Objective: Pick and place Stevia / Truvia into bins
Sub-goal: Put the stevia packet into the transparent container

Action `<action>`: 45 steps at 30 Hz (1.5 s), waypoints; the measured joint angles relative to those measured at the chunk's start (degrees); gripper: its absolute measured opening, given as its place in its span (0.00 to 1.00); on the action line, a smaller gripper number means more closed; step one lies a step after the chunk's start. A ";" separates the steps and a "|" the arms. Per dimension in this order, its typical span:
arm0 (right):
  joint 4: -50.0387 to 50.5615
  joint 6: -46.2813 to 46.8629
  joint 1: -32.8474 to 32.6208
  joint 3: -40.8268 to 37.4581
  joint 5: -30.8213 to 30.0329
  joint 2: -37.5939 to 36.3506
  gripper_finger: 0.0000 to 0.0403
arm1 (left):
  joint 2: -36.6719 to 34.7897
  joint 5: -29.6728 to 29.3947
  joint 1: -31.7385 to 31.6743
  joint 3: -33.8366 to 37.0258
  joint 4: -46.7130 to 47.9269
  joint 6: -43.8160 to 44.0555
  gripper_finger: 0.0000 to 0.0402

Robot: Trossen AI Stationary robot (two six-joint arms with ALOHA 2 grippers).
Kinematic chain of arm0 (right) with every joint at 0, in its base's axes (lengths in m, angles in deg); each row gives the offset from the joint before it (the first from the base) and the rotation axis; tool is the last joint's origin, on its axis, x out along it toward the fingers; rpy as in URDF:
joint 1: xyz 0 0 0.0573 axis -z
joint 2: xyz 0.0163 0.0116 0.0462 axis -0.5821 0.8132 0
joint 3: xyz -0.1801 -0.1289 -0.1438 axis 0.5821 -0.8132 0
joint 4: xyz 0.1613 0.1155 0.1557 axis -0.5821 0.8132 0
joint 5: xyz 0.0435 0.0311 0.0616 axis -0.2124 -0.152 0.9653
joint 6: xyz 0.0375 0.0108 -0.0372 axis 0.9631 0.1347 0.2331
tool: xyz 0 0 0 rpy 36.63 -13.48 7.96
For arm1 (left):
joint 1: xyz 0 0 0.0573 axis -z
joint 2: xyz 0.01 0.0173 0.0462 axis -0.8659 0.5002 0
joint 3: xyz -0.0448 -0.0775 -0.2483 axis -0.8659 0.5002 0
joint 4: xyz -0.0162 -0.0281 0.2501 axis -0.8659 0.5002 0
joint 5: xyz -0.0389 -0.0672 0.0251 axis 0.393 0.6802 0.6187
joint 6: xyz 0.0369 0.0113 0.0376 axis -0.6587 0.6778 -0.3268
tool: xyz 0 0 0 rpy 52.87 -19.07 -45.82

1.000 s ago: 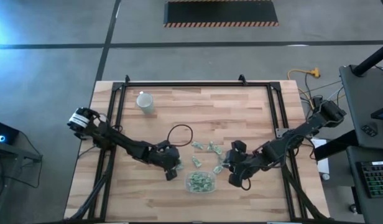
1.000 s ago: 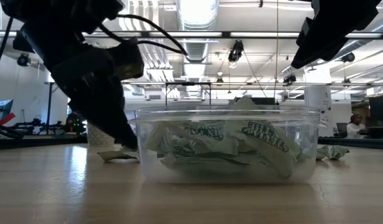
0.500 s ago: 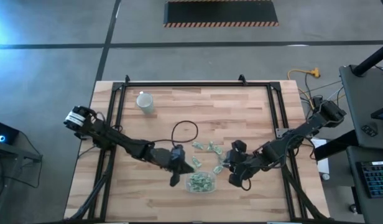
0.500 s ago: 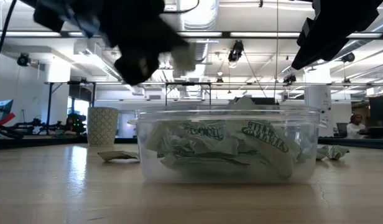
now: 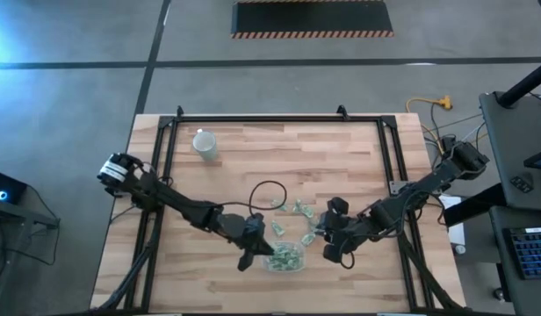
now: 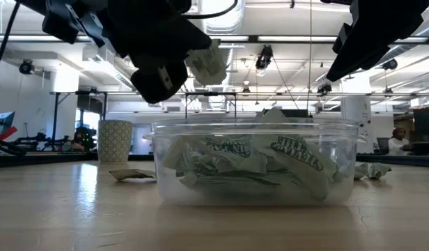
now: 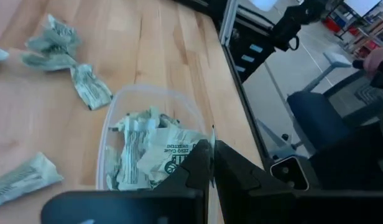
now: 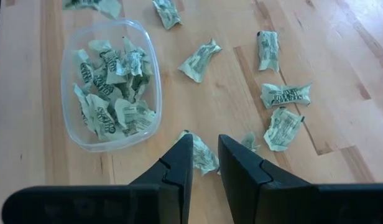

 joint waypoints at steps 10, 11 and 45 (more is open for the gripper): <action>-0.05 0.24 0.00 -0.59 0.02 0.00 0.17 | 2.96 0.85 0.59 -0.20 0.40 0.04 0.01; -0.05 0.39 0.00 -0.69 0.02 0.00 0.17 | 3.03 0.85 0.59 -0.18 0.48 0.04 0.02; -0.81 2.12 0.02 -2.17 0.16 0.02 0.17 | -6.51 -10.69 0.53 1.64 34.50 0.10 0.31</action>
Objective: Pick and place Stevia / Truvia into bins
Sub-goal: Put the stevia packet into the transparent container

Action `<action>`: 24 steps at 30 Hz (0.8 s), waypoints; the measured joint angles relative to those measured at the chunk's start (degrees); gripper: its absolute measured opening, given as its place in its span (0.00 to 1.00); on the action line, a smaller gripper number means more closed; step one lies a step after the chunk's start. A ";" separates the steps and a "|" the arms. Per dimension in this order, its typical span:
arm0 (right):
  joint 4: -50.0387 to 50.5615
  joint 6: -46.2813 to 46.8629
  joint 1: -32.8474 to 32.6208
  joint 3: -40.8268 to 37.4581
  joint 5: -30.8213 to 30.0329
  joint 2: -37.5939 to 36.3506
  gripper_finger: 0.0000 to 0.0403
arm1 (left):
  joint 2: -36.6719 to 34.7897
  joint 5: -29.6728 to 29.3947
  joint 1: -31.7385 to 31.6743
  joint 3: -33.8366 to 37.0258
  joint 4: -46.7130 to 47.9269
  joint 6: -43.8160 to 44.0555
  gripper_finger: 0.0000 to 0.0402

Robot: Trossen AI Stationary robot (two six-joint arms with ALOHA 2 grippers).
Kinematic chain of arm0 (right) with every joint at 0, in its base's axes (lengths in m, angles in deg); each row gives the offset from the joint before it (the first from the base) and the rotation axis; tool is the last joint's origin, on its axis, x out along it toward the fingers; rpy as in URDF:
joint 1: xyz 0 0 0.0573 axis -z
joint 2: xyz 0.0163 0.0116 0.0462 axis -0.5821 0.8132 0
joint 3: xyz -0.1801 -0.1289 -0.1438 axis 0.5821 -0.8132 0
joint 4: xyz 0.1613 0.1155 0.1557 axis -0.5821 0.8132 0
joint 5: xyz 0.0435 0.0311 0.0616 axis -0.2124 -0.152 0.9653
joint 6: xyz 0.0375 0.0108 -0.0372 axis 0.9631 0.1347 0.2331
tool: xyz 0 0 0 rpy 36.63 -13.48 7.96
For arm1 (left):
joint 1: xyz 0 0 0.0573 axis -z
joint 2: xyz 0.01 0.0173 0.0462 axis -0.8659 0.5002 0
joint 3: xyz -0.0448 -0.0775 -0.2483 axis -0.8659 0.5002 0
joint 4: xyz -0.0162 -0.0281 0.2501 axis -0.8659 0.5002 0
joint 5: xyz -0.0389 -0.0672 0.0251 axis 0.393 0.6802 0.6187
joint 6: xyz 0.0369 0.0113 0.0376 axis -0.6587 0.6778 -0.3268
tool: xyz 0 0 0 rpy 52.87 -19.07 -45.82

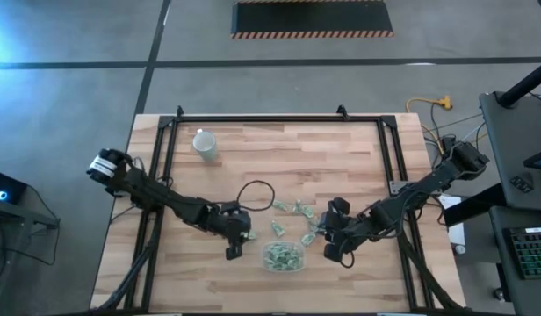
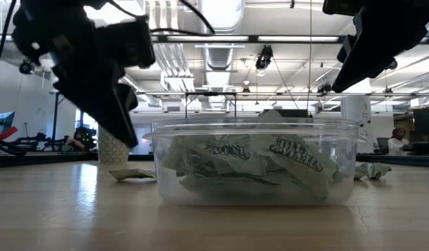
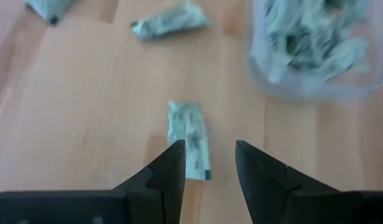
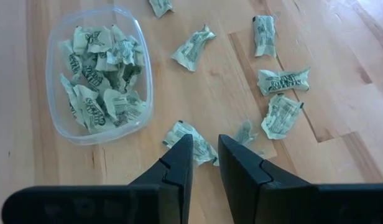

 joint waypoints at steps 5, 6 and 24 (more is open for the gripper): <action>-0.50 0.00 -0.02 0.00 0.00 0.00 0.17 | 0.70 0.00 0.00 0.62 -0.66 -0.04 0.31; -0.75 0.00 -0.02 0.00 0.00 0.00 0.17 | 0.89 0.00 0.00 0.69 -0.34 -0.04 0.31; -1.06 0.02 -0.02 -0.04 -0.03 0.00 0.17 | 5.41 -0.48 0.00 0.82 -0.57 0.15 0.31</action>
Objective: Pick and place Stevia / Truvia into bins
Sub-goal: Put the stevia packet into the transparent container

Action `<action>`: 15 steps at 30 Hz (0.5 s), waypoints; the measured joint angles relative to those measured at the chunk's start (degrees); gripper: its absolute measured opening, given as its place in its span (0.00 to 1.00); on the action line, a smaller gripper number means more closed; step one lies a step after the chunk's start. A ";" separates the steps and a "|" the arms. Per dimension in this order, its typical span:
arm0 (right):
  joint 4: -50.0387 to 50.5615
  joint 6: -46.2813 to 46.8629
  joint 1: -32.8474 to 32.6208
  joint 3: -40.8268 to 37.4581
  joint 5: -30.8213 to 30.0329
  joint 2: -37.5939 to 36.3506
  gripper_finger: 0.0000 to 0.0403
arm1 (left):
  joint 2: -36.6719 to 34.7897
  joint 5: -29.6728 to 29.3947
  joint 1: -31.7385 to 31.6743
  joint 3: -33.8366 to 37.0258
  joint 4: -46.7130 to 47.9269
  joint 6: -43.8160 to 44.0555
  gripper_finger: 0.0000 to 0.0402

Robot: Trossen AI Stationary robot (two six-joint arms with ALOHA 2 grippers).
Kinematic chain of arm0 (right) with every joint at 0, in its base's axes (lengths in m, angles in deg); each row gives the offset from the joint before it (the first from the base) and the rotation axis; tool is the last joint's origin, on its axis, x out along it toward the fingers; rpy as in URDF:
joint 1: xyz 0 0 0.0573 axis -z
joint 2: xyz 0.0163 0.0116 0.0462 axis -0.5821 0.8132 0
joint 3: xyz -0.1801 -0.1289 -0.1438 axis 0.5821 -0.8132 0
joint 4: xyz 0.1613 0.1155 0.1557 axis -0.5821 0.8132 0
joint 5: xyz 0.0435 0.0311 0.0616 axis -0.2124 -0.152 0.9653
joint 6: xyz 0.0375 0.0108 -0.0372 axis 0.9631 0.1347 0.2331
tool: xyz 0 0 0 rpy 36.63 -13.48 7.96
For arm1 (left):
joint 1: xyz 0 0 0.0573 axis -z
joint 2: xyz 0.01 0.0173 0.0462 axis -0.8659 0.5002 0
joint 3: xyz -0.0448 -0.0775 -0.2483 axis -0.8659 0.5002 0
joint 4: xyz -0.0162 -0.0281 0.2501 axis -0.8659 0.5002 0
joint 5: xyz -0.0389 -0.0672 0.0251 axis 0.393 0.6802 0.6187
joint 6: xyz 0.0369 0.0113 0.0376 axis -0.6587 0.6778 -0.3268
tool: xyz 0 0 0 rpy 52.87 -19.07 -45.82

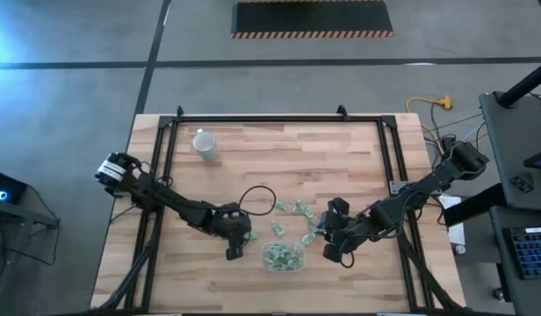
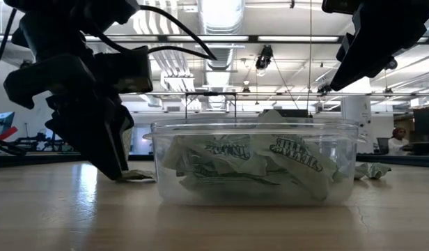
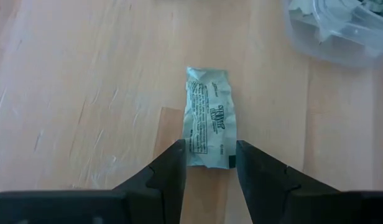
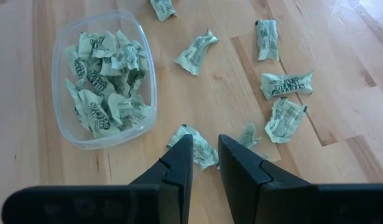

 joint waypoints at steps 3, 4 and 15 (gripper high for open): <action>0.00 -0.01 0.00 0.02 0.00 0.00 0.17 | 0.00 -0.07 0.00 -0.02 0.02 1.17 0.29; 0.00 -0.02 0.00 0.02 0.00 0.00 0.17 | 0.00 -0.15 0.00 -0.02 0.04 1.33 0.27; 0.00 -0.02 0.00 0.00 0.00 0.00 0.17 | -0.44 0.54 0.00 -0.38 0.21 1.55 0.01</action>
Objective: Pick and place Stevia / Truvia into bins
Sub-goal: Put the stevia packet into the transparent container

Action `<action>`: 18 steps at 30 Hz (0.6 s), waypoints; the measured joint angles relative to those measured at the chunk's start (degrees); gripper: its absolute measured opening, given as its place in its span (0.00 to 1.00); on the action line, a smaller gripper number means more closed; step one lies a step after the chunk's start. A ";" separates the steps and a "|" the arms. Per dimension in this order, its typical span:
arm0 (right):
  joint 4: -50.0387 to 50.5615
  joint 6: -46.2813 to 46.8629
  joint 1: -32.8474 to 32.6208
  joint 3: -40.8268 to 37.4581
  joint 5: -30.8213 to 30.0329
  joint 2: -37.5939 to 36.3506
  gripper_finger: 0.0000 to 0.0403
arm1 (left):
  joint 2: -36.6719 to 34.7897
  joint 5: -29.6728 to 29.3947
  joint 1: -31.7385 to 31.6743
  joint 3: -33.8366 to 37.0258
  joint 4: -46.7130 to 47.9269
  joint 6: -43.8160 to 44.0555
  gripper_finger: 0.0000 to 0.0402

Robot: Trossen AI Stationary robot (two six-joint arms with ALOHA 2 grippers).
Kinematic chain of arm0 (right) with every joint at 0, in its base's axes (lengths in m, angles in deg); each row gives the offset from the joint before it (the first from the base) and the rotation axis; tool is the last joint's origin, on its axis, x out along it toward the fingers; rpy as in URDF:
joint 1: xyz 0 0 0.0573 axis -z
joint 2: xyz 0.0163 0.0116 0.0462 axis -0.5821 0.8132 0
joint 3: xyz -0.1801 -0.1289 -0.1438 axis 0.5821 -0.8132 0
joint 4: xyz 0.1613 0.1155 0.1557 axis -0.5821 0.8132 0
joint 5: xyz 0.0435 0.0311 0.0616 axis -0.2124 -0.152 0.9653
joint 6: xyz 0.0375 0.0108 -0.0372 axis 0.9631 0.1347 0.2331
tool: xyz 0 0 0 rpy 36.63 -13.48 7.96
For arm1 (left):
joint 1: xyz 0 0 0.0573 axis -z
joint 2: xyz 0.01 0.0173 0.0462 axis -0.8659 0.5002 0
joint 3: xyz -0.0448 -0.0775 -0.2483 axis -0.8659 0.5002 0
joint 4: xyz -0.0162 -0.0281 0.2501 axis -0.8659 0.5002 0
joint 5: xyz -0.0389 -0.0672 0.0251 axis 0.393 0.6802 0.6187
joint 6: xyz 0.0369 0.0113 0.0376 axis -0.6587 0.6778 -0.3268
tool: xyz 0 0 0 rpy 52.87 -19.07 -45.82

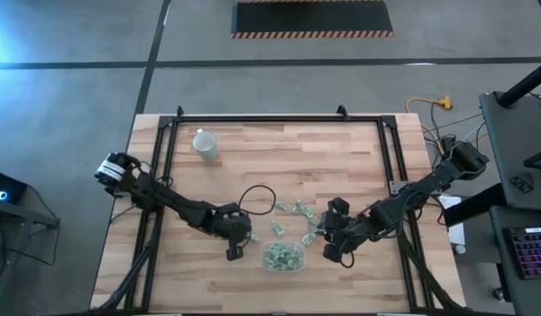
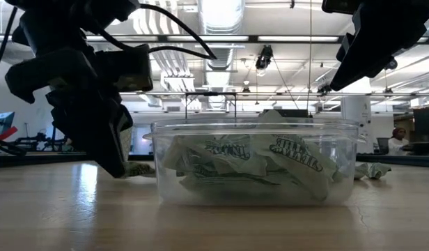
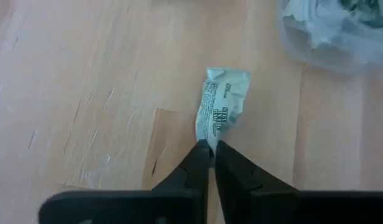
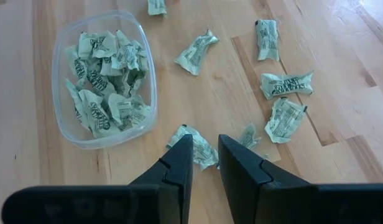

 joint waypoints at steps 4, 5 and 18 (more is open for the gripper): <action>0.02 0.00 0.00 -0.06 0.00 0.00 0.17 | -0.46 0.21 0.00 -1.61 -0.01 -0.01 0.02; 0.10 -0.02 0.00 -0.10 0.01 0.00 0.17 | -0.64 0.38 0.00 -2.30 -0.12 -0.03 0.02; 0.07 -0.17 0.02 -0.39 -0.11 0.00 0.17 | -0.44 1.84 0.13 -7.89 -20.65 -9.09 0.02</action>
